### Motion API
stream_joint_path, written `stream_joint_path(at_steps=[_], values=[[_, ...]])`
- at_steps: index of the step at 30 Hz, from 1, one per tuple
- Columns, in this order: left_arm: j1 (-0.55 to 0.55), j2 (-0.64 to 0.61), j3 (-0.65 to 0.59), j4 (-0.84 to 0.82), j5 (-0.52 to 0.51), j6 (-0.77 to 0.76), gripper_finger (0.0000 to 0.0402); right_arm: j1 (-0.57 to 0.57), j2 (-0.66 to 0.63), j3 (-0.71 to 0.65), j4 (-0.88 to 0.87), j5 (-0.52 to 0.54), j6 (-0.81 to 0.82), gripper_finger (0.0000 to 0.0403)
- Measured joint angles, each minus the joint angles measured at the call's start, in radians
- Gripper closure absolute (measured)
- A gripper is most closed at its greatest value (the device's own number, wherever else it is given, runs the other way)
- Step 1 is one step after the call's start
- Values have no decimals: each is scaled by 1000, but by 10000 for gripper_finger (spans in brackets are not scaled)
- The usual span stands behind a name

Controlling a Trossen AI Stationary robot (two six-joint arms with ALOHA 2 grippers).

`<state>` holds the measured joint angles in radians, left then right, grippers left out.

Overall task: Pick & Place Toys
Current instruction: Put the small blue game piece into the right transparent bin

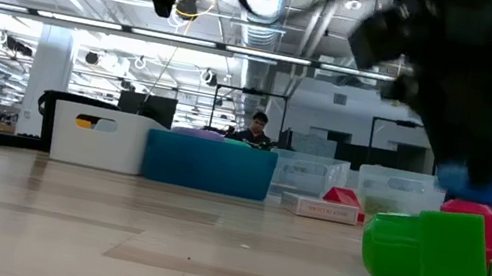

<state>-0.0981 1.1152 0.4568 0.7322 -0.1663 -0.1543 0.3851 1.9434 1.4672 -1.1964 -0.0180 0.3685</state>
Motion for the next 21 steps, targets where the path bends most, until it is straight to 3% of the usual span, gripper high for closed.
stream_joint_path(at_steps=[6,18,21], values=[[0,0,0,0,0,0,198,23,0,139,24,192,127,272],[-46,0,0,-52,0,-10,198,92,0,148,101,236,436,272],[-57,0,0,-61,0,-10,198,129,0,148,99,308,504,272]])
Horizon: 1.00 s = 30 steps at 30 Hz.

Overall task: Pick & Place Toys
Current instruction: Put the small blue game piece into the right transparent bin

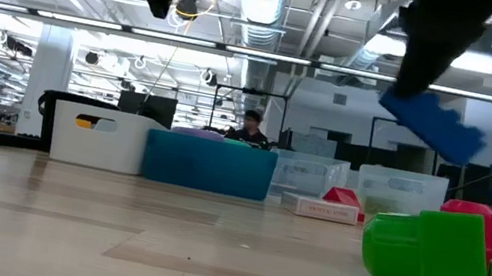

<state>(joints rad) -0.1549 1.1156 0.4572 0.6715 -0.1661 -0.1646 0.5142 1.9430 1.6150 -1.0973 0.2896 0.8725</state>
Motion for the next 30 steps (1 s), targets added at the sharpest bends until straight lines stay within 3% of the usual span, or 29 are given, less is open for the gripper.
stream_joint_path(at_steps=[3,9,17,25,30], values=[[-12,0,0,0,0,0,198,24,0,9,-2,131,86,272],[-39,0,0,0,0,0,198,98,1,56,34,507,216,272],[-84,0,0,-9,38,-1,198,155,0,106,22,972,230,272],[-135,0,0,9,81,-1,198,141,0,106,-108,1058,234,272],[-155,0,0,44,26,-20,198,114,0,105,-245,1141,365,272]])
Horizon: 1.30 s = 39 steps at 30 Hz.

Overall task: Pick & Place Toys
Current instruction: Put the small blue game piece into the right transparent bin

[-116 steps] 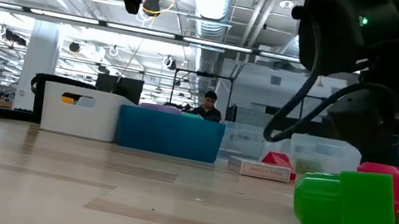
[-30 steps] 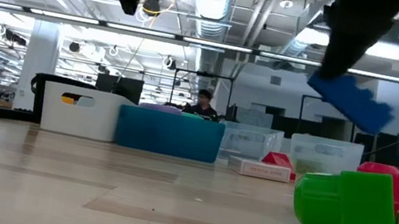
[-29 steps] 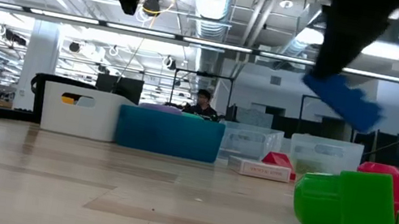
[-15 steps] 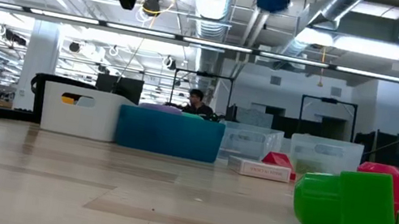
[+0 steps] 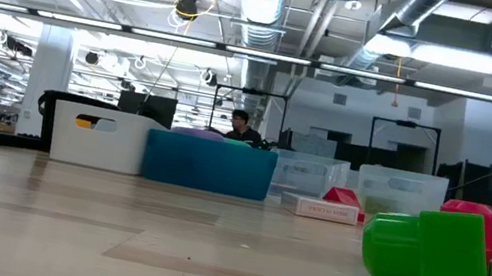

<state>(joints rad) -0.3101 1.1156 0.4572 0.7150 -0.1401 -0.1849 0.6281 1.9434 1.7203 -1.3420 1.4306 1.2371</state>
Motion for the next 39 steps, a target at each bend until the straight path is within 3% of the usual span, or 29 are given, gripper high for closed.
stream_joint_path(at_steps=[6,17,24,29,34,39], values=[[-3,0,0,8,-57,-14,198,-77,-1,-5,-232,6,211,272],[-2,0,0,42,-199,119,198,-379,-74,-82,-229,12,90,272],[16,0,0,17,-230,134,198,-632,-193,-247,-217,12,133,272],[63,0,0,15,-237,136,198,-783,-314,-452,-205,0,246,272],[110,0,0,15,-236,136,198,-846,-444,-653,-43,-67,227,272],[151,0,0,19,-236,128,198,-845,-552,-806,322,-98,-40,272]])
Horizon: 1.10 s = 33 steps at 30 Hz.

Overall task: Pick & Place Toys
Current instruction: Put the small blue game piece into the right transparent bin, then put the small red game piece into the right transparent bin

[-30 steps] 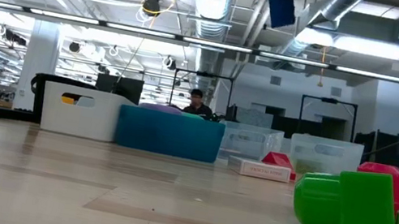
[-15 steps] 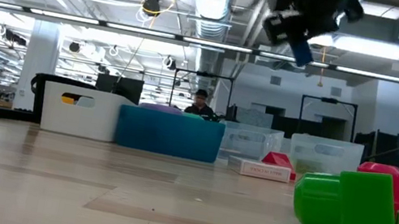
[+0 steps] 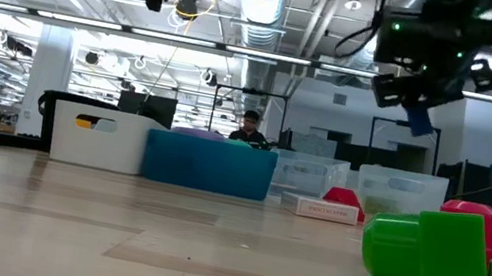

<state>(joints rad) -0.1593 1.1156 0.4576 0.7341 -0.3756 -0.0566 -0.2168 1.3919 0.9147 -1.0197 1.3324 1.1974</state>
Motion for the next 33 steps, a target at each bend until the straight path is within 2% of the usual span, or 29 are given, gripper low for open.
stream_joint_path(at_steps=[6,10,16,22,25,28,33], values=[[17,0,0,0,1,-8,198,-43,-45,-110,401,-100,-363,263],[17,0,0,0,2,-9,198,-77,-46,-142,572,-144,-461,190],[17,0,0,0,2,-8,198,-89,-46,-145,675,-217,-571,93],[17,0,0,-15,2,-8,198,-2,-46,-145,677,-300,-628,61],[17,0,0,-37,2,-7,198,83,-46,-145,677,-405,-654,62],[17,0,0,-59,4,-7,198,172,-46,-145,678,-497,-558,69],[17,0,0,-58,4,-7,198,312,-46,-145,677,-488,-381,80]])
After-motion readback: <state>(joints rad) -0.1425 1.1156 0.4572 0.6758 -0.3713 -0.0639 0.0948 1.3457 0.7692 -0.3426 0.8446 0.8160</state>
